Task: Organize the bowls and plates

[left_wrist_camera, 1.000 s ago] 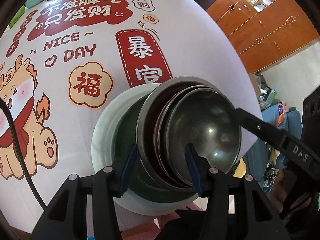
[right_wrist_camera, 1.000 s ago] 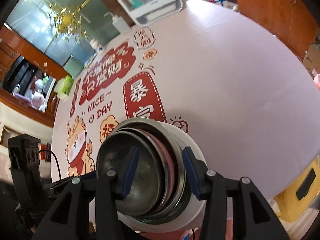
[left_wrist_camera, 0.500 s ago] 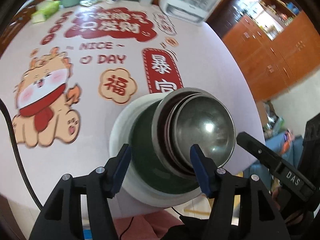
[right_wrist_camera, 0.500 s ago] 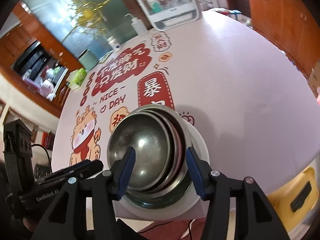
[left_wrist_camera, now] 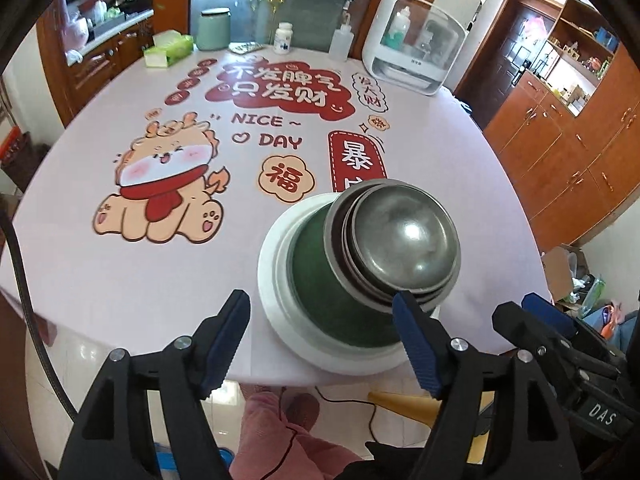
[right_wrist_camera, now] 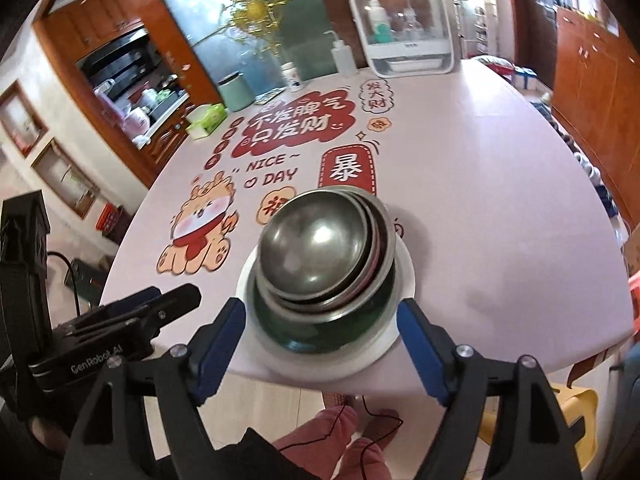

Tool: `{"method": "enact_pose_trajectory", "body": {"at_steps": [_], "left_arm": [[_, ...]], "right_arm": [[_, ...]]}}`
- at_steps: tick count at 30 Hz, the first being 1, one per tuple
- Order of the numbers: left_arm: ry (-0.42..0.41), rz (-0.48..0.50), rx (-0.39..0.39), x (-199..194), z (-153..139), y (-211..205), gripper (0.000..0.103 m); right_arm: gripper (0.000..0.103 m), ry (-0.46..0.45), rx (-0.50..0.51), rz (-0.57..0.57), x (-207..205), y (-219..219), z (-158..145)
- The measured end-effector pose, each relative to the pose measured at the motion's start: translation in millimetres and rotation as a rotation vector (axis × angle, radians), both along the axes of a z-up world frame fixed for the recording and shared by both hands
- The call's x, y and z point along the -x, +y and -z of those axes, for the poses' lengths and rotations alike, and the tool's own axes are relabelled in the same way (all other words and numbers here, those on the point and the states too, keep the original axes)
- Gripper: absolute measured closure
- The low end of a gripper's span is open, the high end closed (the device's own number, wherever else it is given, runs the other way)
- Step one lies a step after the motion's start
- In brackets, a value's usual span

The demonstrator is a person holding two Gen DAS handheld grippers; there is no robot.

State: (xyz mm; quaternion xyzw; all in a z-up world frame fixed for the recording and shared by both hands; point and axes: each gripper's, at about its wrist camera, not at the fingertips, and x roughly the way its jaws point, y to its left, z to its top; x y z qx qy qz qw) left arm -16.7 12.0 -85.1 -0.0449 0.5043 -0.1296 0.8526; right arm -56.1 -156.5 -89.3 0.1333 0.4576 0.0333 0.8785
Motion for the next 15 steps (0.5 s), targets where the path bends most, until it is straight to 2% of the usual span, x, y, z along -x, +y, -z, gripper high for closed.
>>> {"method": "enact_pose_trajectory", "body": {"at_steps": [3, 6, 8, 13, 15], "left_arm": [[-0.015, -0.004, -0.008, 14.7, -11.1, 1.9, 0.031], [-0.045, -0.018, -0.028, 26.0, -24.3, 4.4, 0.030], [-0.071, -0.030, -0.030, 31.5, -33.0, 6.7, 0.024], [-0.135, -0.042, -0.050, 43.5, -53.1, 6.7, 0.020], [-0.150, -0.048, -0.048, 47.2, -59.2, 6.7, 0.012]], "right_arm": [[0.020, -0.010, 0.019, -0.020, 11.4, 5.8, -11.2], [0.009, -0.041, 0.045, -0.034, 24.1, 10.0, -24.8], [0.002, -0.050, 0.051, -0.049, 28.1, 11.6, -28.3], [0.000, -0.043, 0.050, -0.054, 34.4, 12.0, -34.9], [0.000, -0.040, 0.052, -0.050, 38.0, 12.6, -39.7]]}}
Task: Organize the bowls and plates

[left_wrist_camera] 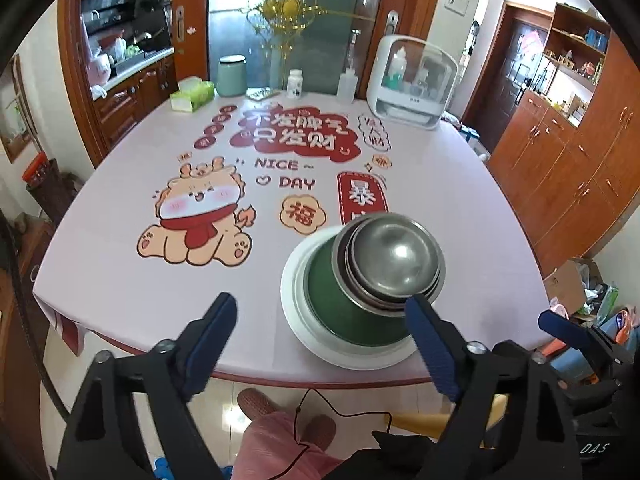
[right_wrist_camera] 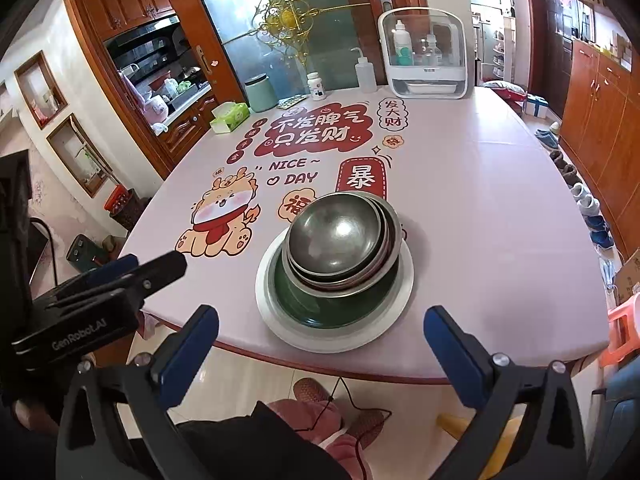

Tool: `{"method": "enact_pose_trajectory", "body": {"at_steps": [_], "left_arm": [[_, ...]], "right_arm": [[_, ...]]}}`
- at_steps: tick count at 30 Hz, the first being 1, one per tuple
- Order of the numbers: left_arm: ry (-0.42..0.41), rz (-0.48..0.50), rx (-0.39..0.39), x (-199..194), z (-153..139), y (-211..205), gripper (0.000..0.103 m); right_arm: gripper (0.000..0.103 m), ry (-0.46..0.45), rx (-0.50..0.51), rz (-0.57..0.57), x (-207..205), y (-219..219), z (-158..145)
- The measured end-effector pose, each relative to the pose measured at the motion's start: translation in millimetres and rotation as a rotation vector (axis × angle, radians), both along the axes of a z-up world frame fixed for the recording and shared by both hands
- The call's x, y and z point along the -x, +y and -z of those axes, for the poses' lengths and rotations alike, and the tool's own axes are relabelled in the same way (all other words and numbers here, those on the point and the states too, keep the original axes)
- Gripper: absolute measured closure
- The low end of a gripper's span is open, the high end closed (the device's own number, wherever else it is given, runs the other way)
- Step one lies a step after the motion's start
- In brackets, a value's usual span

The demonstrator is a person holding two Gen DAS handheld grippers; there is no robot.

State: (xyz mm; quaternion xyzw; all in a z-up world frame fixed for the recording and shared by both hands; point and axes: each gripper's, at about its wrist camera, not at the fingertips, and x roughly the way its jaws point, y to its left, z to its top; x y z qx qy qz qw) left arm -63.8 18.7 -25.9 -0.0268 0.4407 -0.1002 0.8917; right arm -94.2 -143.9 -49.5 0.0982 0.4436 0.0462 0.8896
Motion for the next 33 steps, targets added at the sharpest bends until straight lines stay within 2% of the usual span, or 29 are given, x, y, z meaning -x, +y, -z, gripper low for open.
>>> {"method": "enact_pose_trajectory", "body": {"at_steps": [7, 11, 15, 22, 33], "left_arm": [[-0.045, -0.010, -0.012, 10.1, -12.8, -1.7, 0.010], [-0.080, -0.020, -0.016, 13.8, -16.9, -0.8, 0.002], [-0.117, -0.037, -0.020, 17.9, -18.8, -1.7, 0.001], [-0.136, -0.068, -0.044, 20.1, -19.2, 1.9, 0.001], [-0.113, -0.084, -0.080, 23.3, -14.7, 3.7, 0.001]], "right_arm": [[0.000, -0.043, 0.012, 0.056, 12.0, -3.2, -16.6], [0.000, -0.074, 0.024, 0.102, 18.7, -4.1, -21.3], [0.000, -0.082, 0.037, 0.102, 21.3, 0.4, -19.2], [0.000, -0.090, 0.027, 0.126, 24.3, 0.9, -17.8], [0.000, -0.055, 0.019, 0.105, 20.0, 8.9, -12.5]]}}
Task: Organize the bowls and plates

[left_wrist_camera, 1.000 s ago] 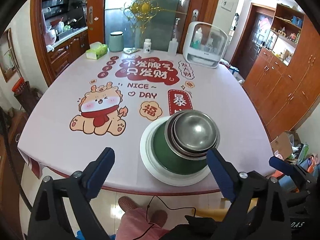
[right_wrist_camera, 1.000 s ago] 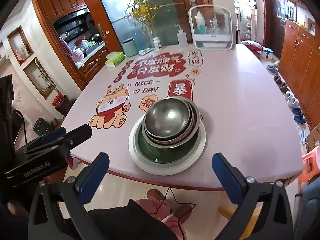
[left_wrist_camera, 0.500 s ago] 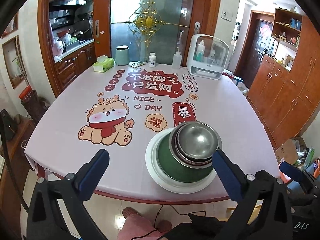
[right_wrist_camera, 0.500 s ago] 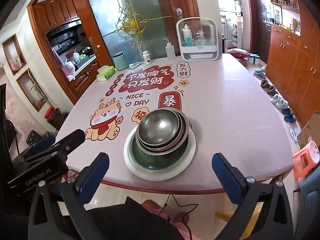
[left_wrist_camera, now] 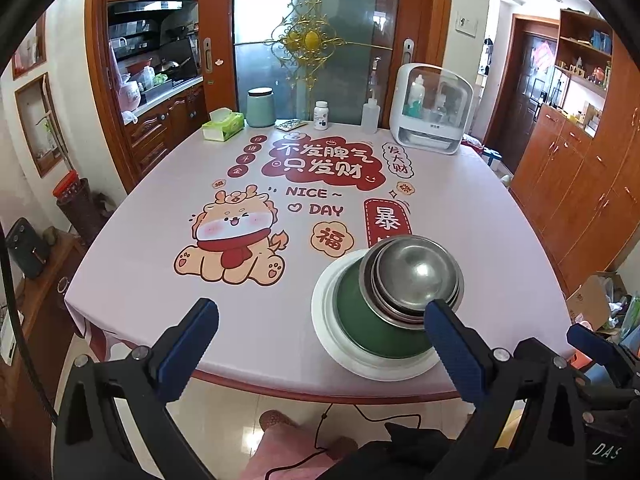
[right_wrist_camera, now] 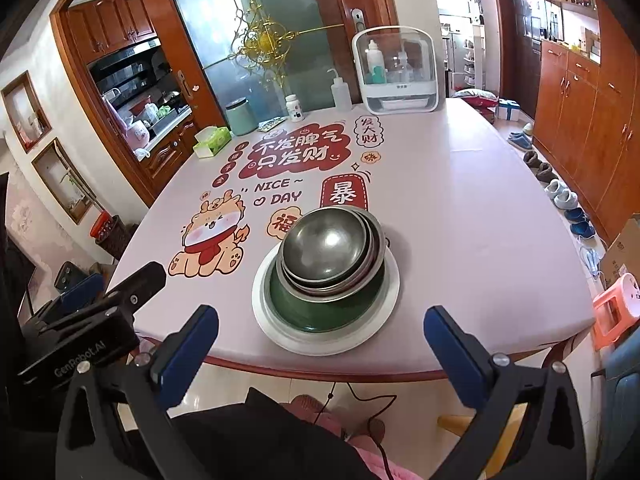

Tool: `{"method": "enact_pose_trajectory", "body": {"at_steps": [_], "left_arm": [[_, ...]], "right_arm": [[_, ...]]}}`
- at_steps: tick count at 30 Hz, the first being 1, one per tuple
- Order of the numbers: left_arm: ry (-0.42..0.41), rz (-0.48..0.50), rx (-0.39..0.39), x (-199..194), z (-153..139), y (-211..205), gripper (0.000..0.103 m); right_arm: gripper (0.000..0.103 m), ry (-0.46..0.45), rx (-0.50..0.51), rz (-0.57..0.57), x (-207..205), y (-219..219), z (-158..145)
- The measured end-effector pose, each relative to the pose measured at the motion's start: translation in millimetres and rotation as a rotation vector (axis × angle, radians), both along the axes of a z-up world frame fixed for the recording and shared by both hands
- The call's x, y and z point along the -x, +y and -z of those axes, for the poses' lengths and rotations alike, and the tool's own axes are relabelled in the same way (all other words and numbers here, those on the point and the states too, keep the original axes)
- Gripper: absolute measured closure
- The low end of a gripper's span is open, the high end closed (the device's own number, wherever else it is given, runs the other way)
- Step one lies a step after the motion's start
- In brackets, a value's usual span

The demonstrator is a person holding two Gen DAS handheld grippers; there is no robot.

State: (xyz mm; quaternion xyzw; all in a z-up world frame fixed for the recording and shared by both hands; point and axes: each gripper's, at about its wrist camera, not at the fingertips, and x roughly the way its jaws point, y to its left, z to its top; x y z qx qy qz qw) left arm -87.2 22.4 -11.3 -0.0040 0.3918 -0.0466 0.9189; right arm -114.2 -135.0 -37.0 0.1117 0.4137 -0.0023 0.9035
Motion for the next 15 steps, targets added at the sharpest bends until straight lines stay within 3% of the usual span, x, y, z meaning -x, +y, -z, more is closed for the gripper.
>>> {"method": "enact_pose_trajectory", "body": {"at_steps": [15], "left_arm": [[-0.010, 0.017, -0.019, 3.2, 0.4, 1.4, 0.001]], "right_arm": [[0.000, 0.021, -0.005, -0.001, -2.8, 1.3, 4.2]]}}
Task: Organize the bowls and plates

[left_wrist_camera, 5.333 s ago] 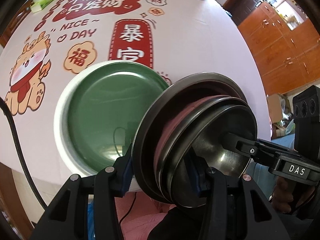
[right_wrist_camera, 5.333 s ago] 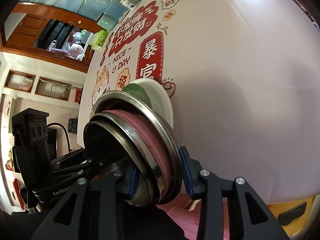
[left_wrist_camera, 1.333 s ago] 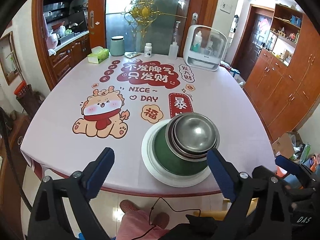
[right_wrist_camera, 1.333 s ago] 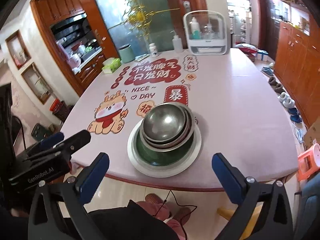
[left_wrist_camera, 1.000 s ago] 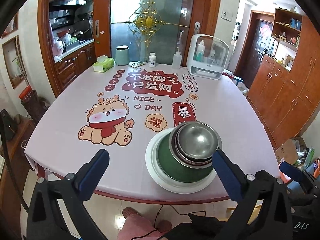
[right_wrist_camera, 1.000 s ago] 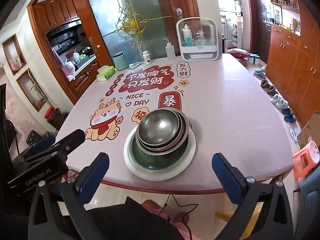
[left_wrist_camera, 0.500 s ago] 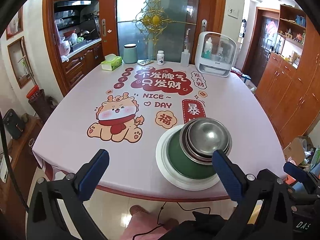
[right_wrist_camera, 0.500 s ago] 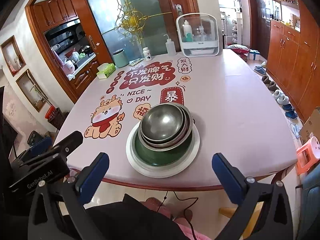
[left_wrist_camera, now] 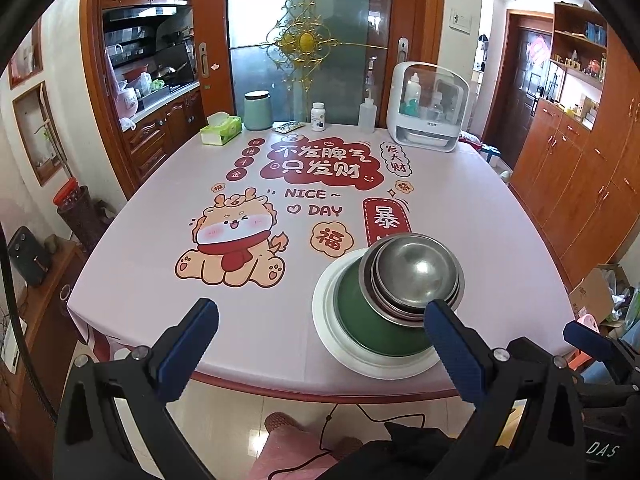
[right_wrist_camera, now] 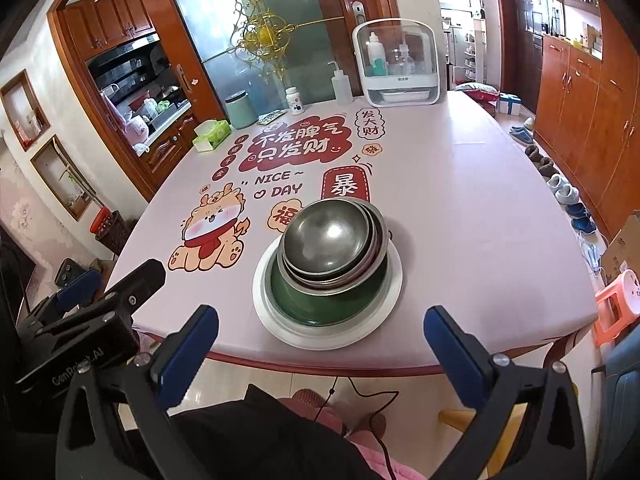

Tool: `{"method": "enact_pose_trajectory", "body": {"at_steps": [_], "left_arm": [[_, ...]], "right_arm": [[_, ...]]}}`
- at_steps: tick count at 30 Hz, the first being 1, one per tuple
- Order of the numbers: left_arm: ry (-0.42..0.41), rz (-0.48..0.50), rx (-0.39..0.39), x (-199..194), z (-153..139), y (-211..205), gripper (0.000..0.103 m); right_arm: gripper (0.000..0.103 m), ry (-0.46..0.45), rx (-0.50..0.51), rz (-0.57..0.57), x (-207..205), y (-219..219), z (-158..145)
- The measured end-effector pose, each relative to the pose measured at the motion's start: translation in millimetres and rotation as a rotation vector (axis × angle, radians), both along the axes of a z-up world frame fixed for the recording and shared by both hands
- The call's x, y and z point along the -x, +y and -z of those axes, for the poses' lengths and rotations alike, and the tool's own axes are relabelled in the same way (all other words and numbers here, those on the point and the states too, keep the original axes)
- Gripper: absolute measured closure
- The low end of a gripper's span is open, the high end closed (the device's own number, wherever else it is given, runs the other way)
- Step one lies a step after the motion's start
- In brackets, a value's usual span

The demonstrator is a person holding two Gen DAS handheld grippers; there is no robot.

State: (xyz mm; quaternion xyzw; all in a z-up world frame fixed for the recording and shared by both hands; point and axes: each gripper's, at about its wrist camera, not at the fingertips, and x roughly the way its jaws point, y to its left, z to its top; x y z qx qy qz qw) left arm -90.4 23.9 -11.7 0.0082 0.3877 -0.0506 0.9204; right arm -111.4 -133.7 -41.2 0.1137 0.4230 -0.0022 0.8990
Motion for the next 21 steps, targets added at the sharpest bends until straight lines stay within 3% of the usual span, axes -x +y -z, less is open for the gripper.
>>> {"method": "enact_pose_trajectory", "body": {"at_steps": [21], "left_arm": [[-0.001, 0.001, -0.001, -1.1, 0.0, 0.1, 0.001]], "right_arm": [[0.000, 0.002, -0.002, 0.000, -0.3, 0.7, 0.3]]}}
